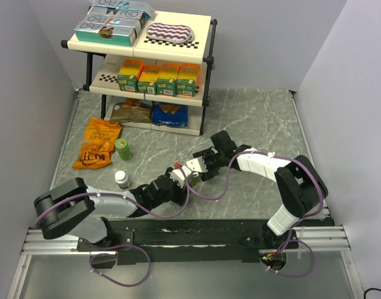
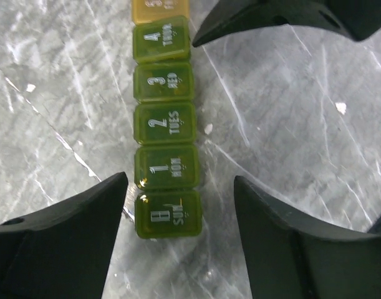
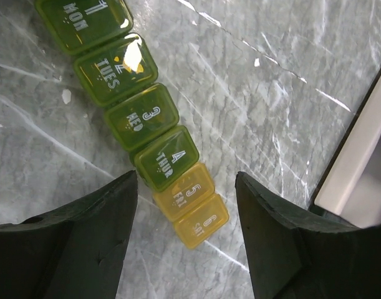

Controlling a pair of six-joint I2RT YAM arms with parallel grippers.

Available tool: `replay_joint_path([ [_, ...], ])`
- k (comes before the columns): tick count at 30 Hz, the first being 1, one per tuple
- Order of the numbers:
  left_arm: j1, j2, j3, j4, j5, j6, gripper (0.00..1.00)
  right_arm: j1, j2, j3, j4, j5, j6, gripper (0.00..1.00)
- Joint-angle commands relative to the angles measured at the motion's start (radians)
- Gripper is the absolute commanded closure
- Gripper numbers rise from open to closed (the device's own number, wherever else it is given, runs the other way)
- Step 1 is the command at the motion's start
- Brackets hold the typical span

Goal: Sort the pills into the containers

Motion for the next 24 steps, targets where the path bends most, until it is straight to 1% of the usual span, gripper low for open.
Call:
replay_joint_path([
  [1, -0.022, 0.028, 0.052, -0.014, -0.08, 0.024, 0.31, 0.001, 0.007, 0.042, 0.025, -0.04, 0.001, 0.3],
  [6, -0.034, 0.057, 0.057, -0.048, -0.123, 0.006, 0.3, -0.009, 0.024, 0.053, 0.041, -0.051, 0.029, 0.31],
  [7, -0.034, 0.052, 0.048, -0.04, -0.123, -0.012, 0.27, -0.012, 0.025, 0.054, 0.044, -0.053, 0.035, 0.31],
  [10, -0.039, 0.02, -0.009, 0.014, -0.118, -0.045, 0.24, -0.019, 0.031, 0.06, 0.048, -0.071, 0.052, 0.31],
  [15, -0.039, 0.02, -0.049, 0.052, -0.094, -0.072, 0.26, -0.022, 0.03, 0.062, 0.067, -0.099, 0.089, 0.32],
  [18, -0.041, 0.038, -0.051, 0.063, -0.084, -0.075, 0.3, -0.025, 0.033, 0.068, 0.079, -0.097, 0.11, 0.33],
  [21, -0.041, 0.058, -0.045, 0.066, -0.08, -0.074, 0.39, -0.026, 0.037, 0.074, 0.082, -0.094, 0.122, 0.34],
  [22, -0.041, 0.063, -0.043, 0.067, -0.077, -0.071, 0.45, -0.024, 0.037, 0.076, 0.085, -0.091, 0.127, 0.35],
  [24, -0.041, 0.067, -0.037, 0.066, -0.074, -0.071, 0.53, -0.022, 0.041, 0.08, 0.091, -0.091, 0.144, 0.36],
])
